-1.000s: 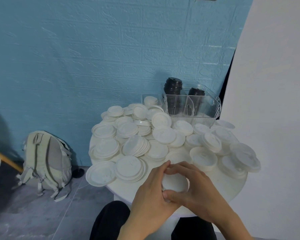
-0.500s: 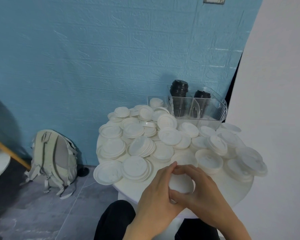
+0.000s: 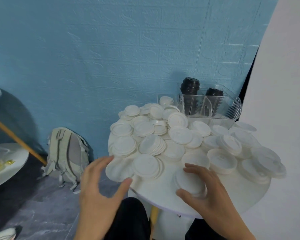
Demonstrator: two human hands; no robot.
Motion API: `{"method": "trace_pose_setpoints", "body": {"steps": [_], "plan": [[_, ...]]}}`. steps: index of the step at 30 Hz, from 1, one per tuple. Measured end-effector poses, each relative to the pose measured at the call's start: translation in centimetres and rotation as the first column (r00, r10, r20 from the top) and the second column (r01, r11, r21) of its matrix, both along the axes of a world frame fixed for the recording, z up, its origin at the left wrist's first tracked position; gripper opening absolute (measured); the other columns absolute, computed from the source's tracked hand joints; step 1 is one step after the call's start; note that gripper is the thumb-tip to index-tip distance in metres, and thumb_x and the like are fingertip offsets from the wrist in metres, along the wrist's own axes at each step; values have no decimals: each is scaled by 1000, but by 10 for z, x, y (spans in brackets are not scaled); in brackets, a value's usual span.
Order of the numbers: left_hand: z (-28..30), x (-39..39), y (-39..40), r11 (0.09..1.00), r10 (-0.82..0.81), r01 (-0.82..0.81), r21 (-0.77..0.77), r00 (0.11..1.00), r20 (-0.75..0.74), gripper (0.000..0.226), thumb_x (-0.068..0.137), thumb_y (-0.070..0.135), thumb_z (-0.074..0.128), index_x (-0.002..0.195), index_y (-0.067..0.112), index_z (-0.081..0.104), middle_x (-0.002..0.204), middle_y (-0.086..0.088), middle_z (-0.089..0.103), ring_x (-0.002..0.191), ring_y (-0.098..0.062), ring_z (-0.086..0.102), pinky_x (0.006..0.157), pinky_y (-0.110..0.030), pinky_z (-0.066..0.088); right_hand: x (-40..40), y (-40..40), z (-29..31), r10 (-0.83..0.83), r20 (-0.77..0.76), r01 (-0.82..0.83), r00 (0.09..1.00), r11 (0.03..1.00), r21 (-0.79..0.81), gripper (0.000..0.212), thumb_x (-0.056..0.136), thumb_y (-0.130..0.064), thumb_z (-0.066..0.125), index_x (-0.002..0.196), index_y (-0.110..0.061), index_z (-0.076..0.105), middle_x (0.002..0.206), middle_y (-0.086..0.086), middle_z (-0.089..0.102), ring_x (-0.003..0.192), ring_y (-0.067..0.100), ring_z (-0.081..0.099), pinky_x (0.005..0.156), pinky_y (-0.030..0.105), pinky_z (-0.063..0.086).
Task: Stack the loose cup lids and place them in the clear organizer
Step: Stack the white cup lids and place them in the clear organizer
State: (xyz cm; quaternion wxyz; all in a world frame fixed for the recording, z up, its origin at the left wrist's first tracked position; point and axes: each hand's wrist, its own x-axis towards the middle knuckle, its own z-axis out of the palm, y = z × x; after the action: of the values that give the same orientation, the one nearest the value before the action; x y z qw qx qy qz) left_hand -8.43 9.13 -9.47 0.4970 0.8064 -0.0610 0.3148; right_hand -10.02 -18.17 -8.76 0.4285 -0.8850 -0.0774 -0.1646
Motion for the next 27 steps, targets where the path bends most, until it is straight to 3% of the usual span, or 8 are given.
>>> {"method": "trace_pose_setpoints", "body": {"steps": [3, 5, 8, 11, 18, 21, 24, 27], "plan": [[-14, 10, 16, 994, 0, -25, -106, 973, -232, 89, 58, 48, 88, 138, 44, 48, 139, 14, 42, 128, -2, 38, 112, -43, 36, 2, 0, -2, -17, 0, 17, 1000, 998, 67, 58, 60, -64, 78, 112, -45, 58, 129, -22, 58, 123, 2, 55, 95, 7, 38], [-25, 17, 22, 976, -75, 0, -219, 939, -335, 102, 54, 56, 94, 142, 50, 43, 145, 16, 41, 136, -8, 39, 115, -46, 37, 2, 1, -3, -22, 2, 22, 1000, 996, 86, 62, 58, -63, 78, 113, -41, 60, 126, -19, 59, 119, 4, 57, 93, 7, 38], [-39, 24, 21, 958, -142, 28, -287, 911, -387, 114, 47, 57, 98, 146, 46, 42, 146, 14, 46, 133, -13, 47, 107, -37, 41, 2, 1, -4, -21, 8, 20, 1000, 995, 98, 62, 58, -62, 78, 113, -38, 62, 123, -18, 60, 116, 3, 58, 92, 6, 39], [-43, 27, 14, 926, -193, 41, -375, 905, -379, 111, 51, 40, 101, 145, 43, 42, 140, 18, 51, 122, -2, 53, 99, -31, 46, 1, 2, -5, -25, 15, 23, 1000, 991, 130, 62, 57, -61, 79, 112, -36, 64, 122, -18, 62, 113, 1, 60, 88, 5, 40], [-40, 24, -4, 835, -193, -24, -550, 923, -334, 80, 69, 3, 88, 133, 38, 56, 127, 21, 62, 112, 9, 58, 100, -32, 48, 2, 3, -8, -32, 34, 27, 999, 989, 144, 62, 57, -62, 79, 111, -36, 65, 123, -19, 62, 115, -1, 59, 89, 4, 40], [-40, 23, -7, 822, -179, -45, -568, 926, -331, 68, 76, 0, 85, 122, 43, 61, 120, 20, 65, 102, 17, 61, 91, -23, 49, 3, 3, -8, -32, 39, 27, 999, 990, 136, 62, 58, -63, 78, 111, -36, 64, 123, -20, 62, 115, -1, 59, 89, 4, 39], [-40, 22, -7, 818, -161, -56, -572, 933, -321, 65, 75, -1, 85, 121, 40, 64, 123, 18, 66, 108, 10, 60, 91, -25, 49, 2, 3, -8, -35, 38, 30, 999, 989, 143, 61, 58, -63, 79, 112, -38, 64, 123, -20, 61, 116, -1, 59, 90, 5, 40], [-36, 21, -4, 805, -92, -103, -584, 951, -294, 61, 73, -2, 85, 121, 31, 65, 124, 14, 67, 116, -7, 61, 100, -38, 51, 2, 3, -9, -30, 35, 25, 999, 988, 152, 59, 59, -62, 80, 112, -39, 64, 124, -19, 61, 118, 0, 59, 91, 7, 41]]}}
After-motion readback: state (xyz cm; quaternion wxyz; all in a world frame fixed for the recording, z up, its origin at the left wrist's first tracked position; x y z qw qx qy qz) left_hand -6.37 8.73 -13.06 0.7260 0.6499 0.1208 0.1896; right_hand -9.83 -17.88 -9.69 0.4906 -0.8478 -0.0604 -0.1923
